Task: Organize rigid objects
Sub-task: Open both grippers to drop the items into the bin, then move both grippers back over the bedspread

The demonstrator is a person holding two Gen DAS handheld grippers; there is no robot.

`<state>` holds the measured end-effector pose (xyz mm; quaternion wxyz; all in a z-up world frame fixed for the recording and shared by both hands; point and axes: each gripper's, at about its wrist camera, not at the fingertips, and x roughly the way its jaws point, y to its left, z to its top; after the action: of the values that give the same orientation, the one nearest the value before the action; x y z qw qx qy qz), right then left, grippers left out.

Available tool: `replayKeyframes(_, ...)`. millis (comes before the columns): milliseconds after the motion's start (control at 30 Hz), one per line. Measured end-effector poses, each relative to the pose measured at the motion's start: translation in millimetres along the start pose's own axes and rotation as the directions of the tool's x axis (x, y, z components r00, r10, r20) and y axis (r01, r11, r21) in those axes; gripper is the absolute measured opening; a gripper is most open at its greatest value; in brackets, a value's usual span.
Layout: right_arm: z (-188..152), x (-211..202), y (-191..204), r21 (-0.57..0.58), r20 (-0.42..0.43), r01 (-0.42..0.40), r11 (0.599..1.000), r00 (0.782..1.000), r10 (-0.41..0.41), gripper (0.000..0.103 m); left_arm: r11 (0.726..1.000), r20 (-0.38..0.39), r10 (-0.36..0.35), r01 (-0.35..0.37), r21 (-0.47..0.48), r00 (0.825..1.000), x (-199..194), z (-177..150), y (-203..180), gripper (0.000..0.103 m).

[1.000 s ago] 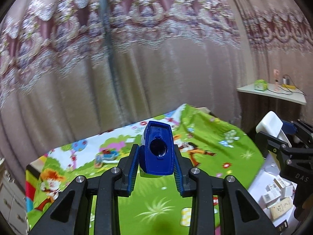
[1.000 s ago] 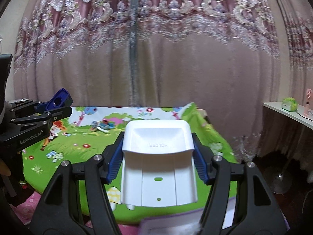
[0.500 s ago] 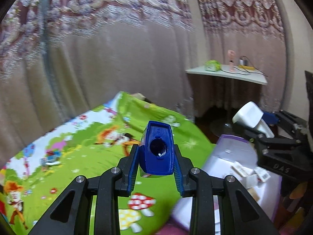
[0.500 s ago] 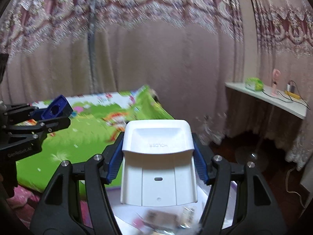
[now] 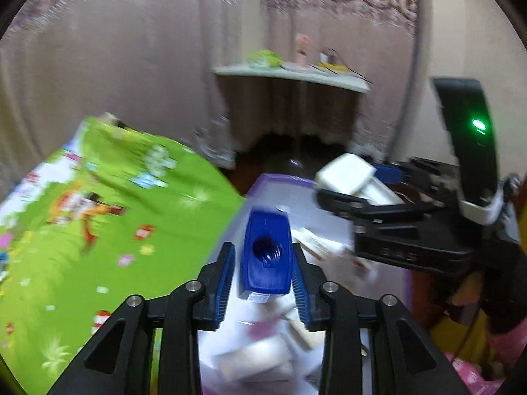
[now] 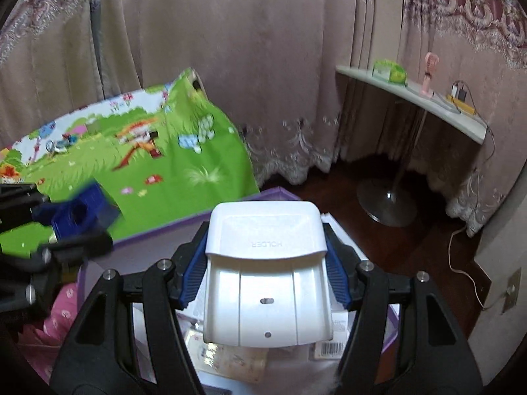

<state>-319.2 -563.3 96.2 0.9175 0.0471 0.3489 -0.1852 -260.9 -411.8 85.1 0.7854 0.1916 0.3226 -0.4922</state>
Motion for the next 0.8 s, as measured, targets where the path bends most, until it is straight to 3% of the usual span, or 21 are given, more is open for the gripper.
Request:
replayKeyframes(33,0,5,0,-0.007,-0.036,0.0,1.0,0.999,-0.001,0.068,1.0,-0.024,-0.007,0.007,0.007,1.0,4,-1,-3,0.059)
replayKeyframes(133,-2,11,-2,-0.005,-0.061,0.032,0.999,0.998,-0.033,0.079,1.0,-0.012,0.011,-0.011,0.016,1.0,3,-6,-5,0.072)
replayKeyframes(333,6,15,15,-0.008,-0.06,-0.003,1.0,0.998,0.003,0.08,0.989,0.005,0.135,-0.135,-0.054,0.991,-5,-22,37,0.077)
replayKeyframes(467,10,25,61,-0.104,-0.075,-0.072,0.992,0.995,0.065,0.081,0.948,-0.039,0.284,-0.287,-0.138,0.958,-10,-54,96,0.077)
replayKeyframes(533,12,32,96,-0.183,-0.102,-0.139,0.973,0.987,0.122,0.081,0.912,-0.08,0.359,-0.368,-0.183,0.93,-16,-74,131,0.077)
replayKeyframes(633,14,47,150,-0.288,-0.147,-0.242,0.927,0.967,0.207,0.082,0.816,-0.16,0.467,-0.493,-0.3,0.87,-39,-114,199,0.077)
replayKeyframes(700,17,57,179,-0.332,-0.168,-0.288,0.898,0.955,0.244,0.082,0.736,-0.19,0.532,-0.562,-0.377,0.825,-66,-140,242,0.077)
replayKeyframes(800,26,77,234,-0.355,-0.232,-0.393,0.848,0.916,0.327,0.082,0.603,-0.239,0.622,-0.65,-0.462,0.746,-109,-175,299,0.078)
